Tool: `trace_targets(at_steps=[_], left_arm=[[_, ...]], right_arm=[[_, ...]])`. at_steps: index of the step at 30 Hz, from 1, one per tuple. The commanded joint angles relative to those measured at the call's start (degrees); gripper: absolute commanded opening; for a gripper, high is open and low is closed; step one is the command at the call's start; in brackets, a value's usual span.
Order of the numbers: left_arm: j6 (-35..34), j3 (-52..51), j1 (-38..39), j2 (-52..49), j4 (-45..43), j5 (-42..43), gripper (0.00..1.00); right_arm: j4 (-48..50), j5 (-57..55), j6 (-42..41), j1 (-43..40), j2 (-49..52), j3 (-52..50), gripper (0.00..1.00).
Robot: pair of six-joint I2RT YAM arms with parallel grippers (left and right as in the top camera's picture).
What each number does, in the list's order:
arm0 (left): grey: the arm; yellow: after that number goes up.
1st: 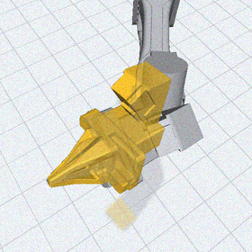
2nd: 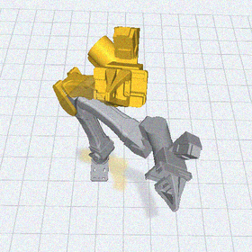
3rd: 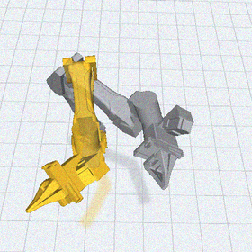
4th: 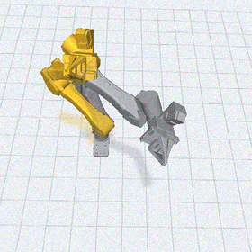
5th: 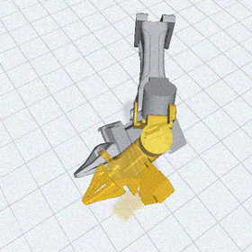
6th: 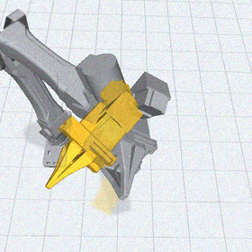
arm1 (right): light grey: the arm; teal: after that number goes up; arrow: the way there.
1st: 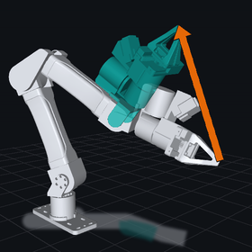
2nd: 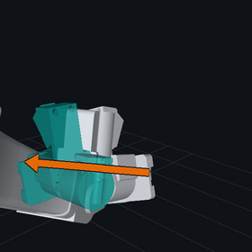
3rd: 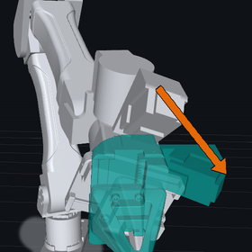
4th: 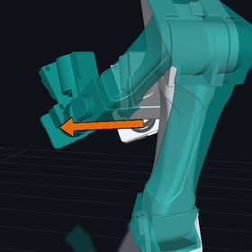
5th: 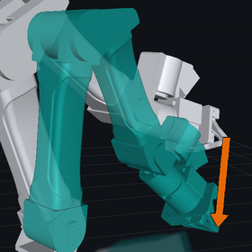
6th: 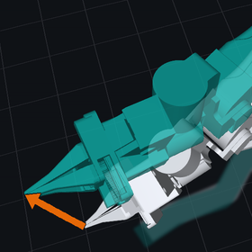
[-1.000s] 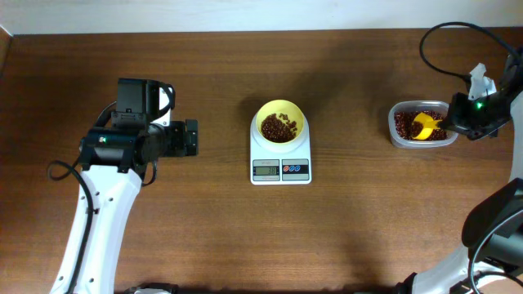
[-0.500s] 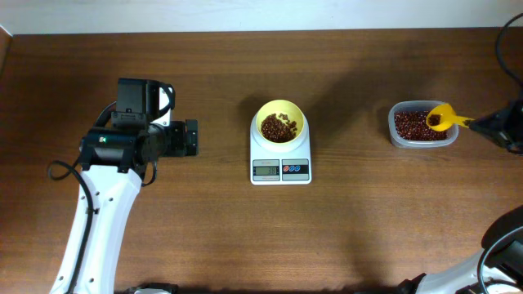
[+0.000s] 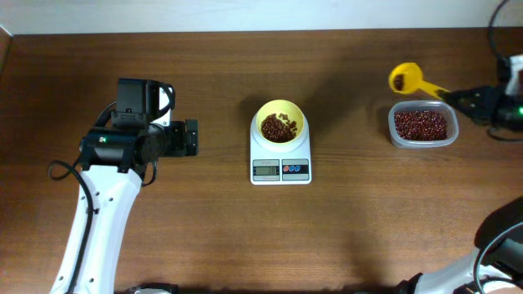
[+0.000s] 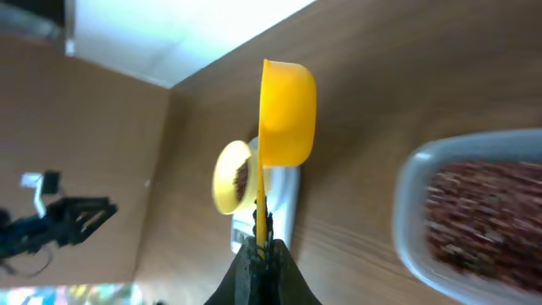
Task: Scoop item into bowl and weigh 50g on scale
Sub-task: 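Lift the filled scoop out of the tub, then carry the filled scoop left over the yellow bowl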
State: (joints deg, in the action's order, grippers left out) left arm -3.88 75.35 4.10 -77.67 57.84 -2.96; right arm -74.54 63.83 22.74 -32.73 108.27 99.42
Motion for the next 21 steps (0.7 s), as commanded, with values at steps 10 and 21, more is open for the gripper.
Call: trace_targets(at_steps=[10,21], left_arm=[[0.31,0.22,-0.24,0.55,-0.09,0.22,0.99],[0.31,0.22,-0.24,0.55,-0.09,0.22,0.99]], right_arm=[[11.19,-12.22,0.79,34.53,-2.03,1.09,0.04],[17.0,-34.47,0.39,44.83,-2.03,1.09,0.04]])
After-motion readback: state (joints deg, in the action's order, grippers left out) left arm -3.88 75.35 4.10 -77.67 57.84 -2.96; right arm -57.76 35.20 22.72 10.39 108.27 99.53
